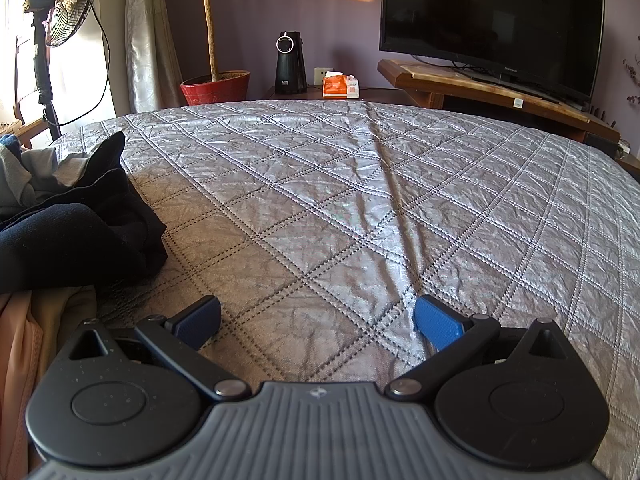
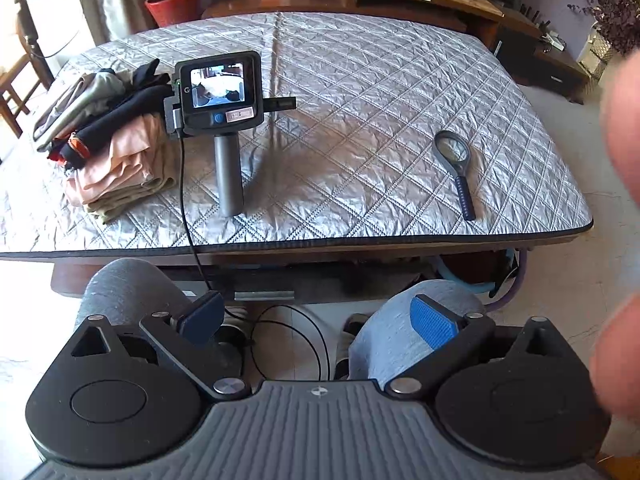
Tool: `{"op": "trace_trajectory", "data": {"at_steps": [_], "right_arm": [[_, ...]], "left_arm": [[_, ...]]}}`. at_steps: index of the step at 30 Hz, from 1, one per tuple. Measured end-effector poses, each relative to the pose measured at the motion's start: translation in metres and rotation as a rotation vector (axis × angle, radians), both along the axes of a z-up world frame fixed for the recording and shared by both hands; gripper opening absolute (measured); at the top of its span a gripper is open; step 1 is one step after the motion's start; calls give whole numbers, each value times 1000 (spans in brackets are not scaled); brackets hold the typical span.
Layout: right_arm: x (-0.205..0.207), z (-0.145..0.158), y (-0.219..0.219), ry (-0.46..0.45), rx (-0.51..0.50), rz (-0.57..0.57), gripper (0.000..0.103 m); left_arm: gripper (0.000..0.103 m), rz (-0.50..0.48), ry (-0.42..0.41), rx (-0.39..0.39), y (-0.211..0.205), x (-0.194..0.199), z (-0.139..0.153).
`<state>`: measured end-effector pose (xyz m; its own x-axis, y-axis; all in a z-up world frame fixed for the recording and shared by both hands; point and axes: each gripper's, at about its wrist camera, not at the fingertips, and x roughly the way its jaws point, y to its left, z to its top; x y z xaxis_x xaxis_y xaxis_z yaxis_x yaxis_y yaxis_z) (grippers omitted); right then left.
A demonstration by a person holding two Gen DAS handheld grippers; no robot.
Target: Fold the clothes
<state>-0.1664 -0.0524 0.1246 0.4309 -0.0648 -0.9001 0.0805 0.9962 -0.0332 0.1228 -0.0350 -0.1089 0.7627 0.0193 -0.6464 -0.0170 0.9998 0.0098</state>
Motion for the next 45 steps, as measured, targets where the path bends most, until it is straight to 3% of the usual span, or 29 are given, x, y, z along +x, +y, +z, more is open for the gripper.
{"op": "trace_trajectory", "data": {"at_steps": [12,29,41,45], "right_arm": [[-6,3,-3,-39,49,-2,101],[-4,-2,-2,-6,52,-5,101],[-10,1,-9,-74,126,-10,101],[-9,-3,-2,-64,78,5,101]], "left_arm": [[103,1,0,0,0,0,0],[103,2,0,0,0,0,0],[103,3,0,0,0,0,0],[103,3,-1,0,0,0,0]]}}
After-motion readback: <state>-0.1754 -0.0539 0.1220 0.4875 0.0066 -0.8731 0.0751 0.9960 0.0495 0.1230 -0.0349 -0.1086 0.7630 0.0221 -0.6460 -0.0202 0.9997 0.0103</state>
